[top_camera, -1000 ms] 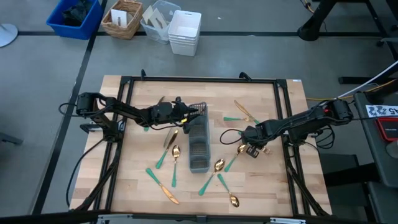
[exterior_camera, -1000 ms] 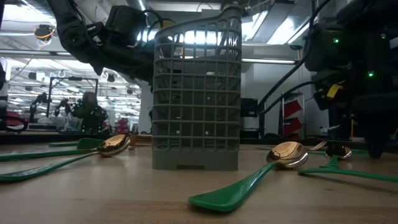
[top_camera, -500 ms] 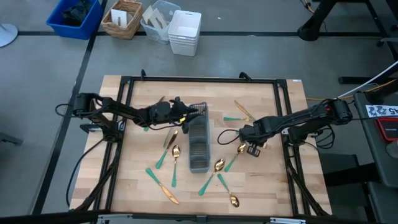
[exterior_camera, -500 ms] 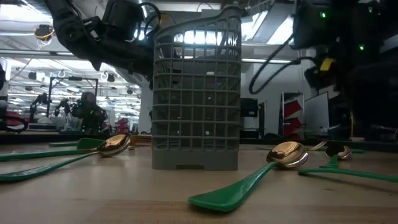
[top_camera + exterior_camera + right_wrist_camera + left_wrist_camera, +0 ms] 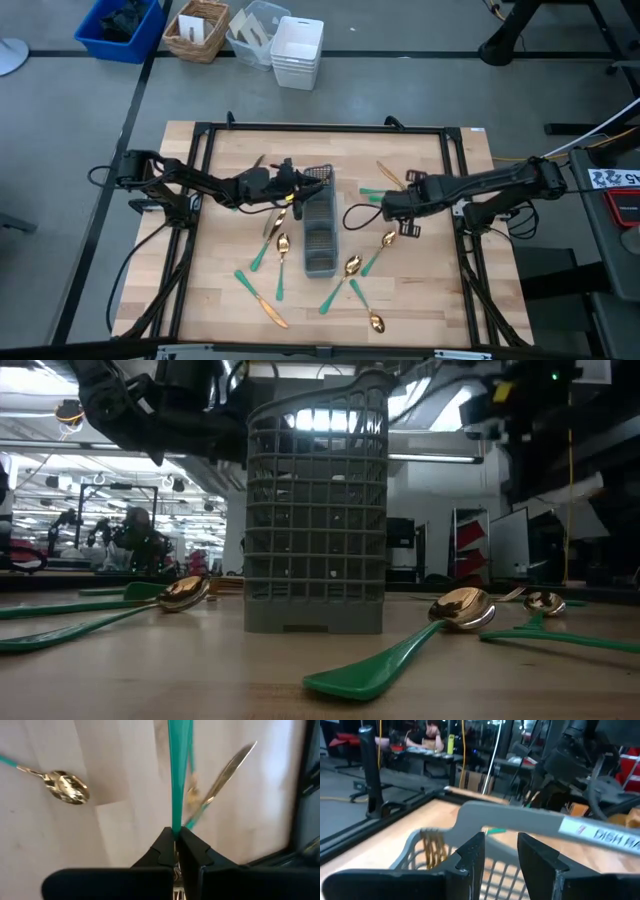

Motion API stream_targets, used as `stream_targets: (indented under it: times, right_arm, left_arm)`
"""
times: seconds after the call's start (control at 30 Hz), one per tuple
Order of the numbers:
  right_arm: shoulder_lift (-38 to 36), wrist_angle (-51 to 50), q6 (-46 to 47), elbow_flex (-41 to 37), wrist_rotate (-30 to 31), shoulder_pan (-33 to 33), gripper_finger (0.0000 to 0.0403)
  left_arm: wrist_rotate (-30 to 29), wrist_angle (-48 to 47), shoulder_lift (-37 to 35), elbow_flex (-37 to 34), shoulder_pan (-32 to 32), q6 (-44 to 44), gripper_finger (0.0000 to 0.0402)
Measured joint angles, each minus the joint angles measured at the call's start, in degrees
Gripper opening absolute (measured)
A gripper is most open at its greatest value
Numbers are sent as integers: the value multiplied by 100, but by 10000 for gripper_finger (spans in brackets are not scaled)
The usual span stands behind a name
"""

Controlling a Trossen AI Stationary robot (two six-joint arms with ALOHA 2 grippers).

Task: Sort silverware
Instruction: Put the green fork into the utensil rack

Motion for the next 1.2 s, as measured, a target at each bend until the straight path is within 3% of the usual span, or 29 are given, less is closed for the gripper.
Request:
stream_targets:
  times: [0.2,0.37,0.53,0.7,0.93,1.07,1.2]
  right_arm:
    - [-2,-235,-1628,350,540,2,9]
    - [8,-171,-3382,357,1053,2,12]
    - [13,374,-5130,357,1927,2,13]
    - [13,1373,-6574,357,2729,2,13]
    - [13,2330,-8079,357,2893,7,14]
    - [13,2425,-8831,357,2895,7,14]
    - [13,2427,-9436,357,2893,7,14]
  left_arm:
    - [2,307,0,3,-26,-99,109]
    - [2,604,0,7,-12,-786,109]
    - [2,1130,-2,166,-12,-1290,109]
    - [0,1127,-2,687,-12,-1172,109]
    - [2,-70,-2,1808,109,-357,109]
    - [0,-1288,2,2491,247,-76,109]
    - [0,-1908,37,2895,404,211,109]
